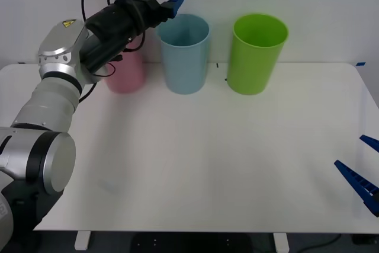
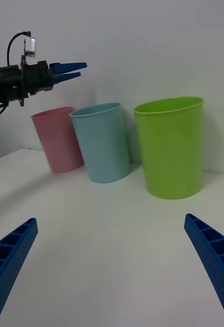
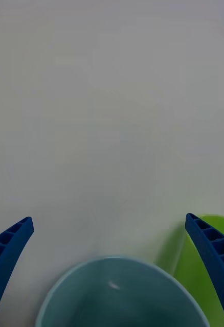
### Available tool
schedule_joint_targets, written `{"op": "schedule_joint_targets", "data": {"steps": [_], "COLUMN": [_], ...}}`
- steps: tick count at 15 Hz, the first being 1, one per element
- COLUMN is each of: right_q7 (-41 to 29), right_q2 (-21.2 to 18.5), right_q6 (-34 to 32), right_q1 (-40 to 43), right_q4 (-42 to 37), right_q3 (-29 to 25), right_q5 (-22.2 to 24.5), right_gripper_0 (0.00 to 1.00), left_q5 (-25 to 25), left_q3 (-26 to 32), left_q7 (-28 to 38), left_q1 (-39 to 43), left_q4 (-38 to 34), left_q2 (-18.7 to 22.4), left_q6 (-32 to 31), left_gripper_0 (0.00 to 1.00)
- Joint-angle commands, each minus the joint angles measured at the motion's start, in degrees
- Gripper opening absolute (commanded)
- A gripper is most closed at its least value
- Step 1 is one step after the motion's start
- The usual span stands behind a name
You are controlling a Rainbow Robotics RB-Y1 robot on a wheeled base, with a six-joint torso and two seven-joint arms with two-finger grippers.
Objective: Grasp the object on the table and drop it into the matching bin: aluminum can to the light blue bin, PET bottle to the pink bin.
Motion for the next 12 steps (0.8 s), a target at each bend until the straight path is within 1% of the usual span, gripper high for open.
{"op": "schedule_joint_targets", "data": {"steps": [1,2,4,6,10,12], "right_q7": [0.0,0.0,0.0,0.0,0.0,0.0], "right_q2": [0.0,0.0,0.0,0.0,0.0,0.0], "right_q6": [0.0,0.0,0.0,0.0,0.0,0.0], "right_q1": [0.0,0.0,0.0,0.0,0.0,0.0], "right_q4": [0.0,0.0,0.0,0.0,0.0,0.0], "right_q3": [0.0,0.0,0.0,0.0,0.0,0.0], "right_q5": [0.0,0.0,0.0,0.0,0.0,0.0], "right_gripper_0": [1.0,1.0,1.0,1.0,1.0,1.0], "left_q5": [3.56,5.06,6.29,8.31,11.12,12.53], "left_q3": [-0.79,-0.88,-0.88,-0.88,-0.88,-0.88], "left_q7": [-0.63,-0.89,-0.98,-1.07,-1.07,-1.24], "left_q1": [2.25,3.48,5.94,10.42,20.97,26.42], "left_q4": [-0.07,-0.33,-1.92,-6.66,-18.17,-23.54], "left_q2": [2.67,3.9,5.48,6.53,7.85,9.17], "left_q6": [-4.29,-6.49,-8.78,-10.27,-10.97,-11.59], "left_gripper_0": [1.0,1.0,1.0,1.0,1.0,1.0]}}
